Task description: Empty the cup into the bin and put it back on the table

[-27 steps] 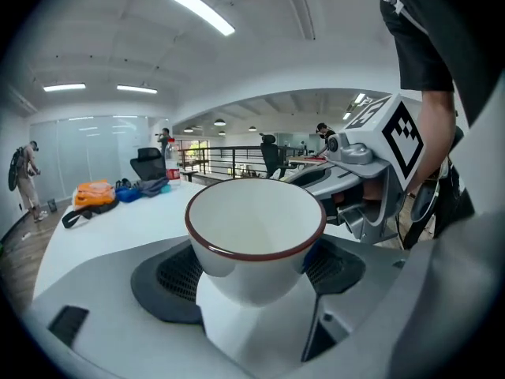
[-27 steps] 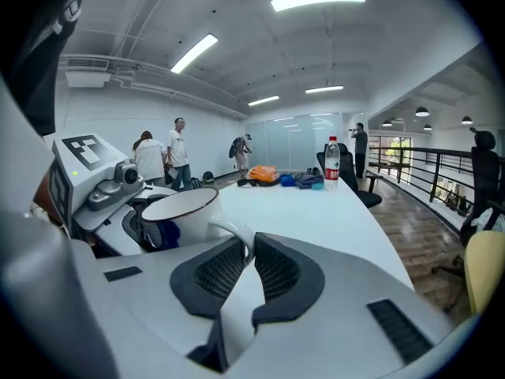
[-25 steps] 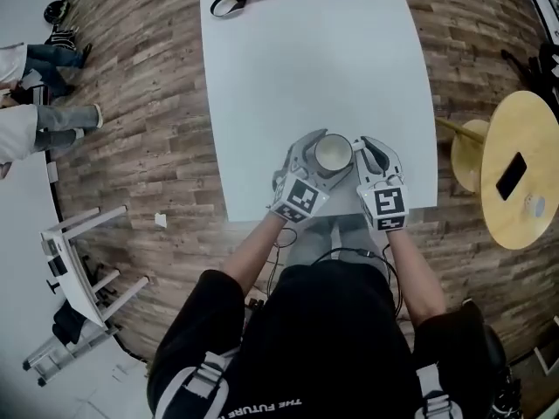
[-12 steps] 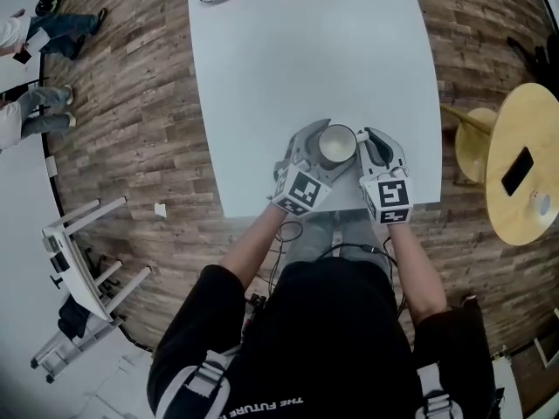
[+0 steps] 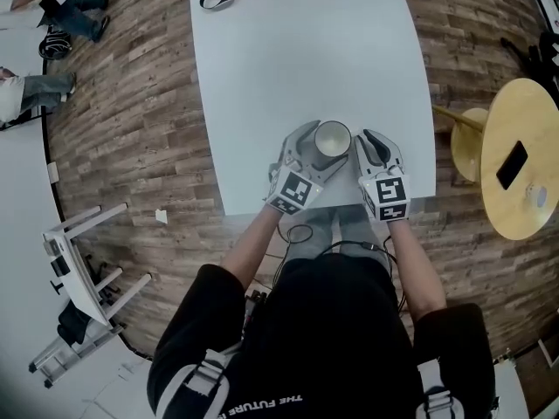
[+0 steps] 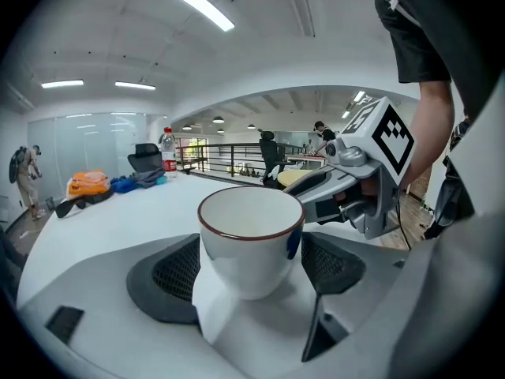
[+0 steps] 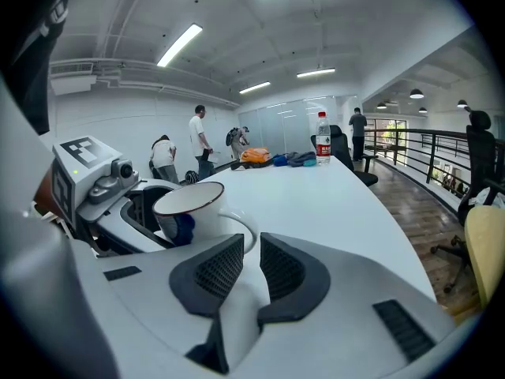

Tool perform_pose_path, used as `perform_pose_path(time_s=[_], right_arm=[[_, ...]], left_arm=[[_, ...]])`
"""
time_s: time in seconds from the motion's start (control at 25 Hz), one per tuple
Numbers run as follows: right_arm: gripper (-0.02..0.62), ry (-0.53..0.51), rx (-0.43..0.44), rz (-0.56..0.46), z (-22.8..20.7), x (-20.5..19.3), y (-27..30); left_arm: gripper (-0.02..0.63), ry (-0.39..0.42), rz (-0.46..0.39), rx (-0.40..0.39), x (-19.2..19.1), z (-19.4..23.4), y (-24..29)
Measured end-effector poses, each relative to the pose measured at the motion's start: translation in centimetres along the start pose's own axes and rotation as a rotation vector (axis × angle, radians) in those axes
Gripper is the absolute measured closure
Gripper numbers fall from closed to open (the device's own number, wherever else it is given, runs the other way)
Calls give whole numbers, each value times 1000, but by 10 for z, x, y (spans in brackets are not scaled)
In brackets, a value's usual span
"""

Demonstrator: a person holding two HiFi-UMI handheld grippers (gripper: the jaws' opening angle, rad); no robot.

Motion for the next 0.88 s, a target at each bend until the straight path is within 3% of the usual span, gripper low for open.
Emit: perform_pose_path(time_s=[0.28, 0.52, 0.56, 0.6, 0.68, 0.88], right_arm=[[541, -44, -62, -24, 0, 18, -54], [552, -41, -31, -200, 19, 68, -102], [570, -45, -19, -223, 24, 74, -106], [578, -48, -4, -240, 28, 78, -109], [580, -48, 34, -255, 36, 83, -114], [580, -57, 105, -269, 43, 86, -133]], left_arm=[[209, -78, -76, 97, 27, -16, -60], [216, -136, -201, 280, 70, -37, -120], [315, -125, -215, 321, 75, -41, -127], [534, -117, -230, 359, 79, -44, -133], [583, -140, -273, 381, 84, -53, -143], [584, -152, -311, 380, 106, -84, -146]])
Point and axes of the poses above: the fingertips, and each gripper's own axes: y forward along the fingers, z to its left, x out of its top, the point moved 9 cm from there along -y, backward along the fingers, and after that the axes turned 5 degrees about -x, right-handed, at the moved point
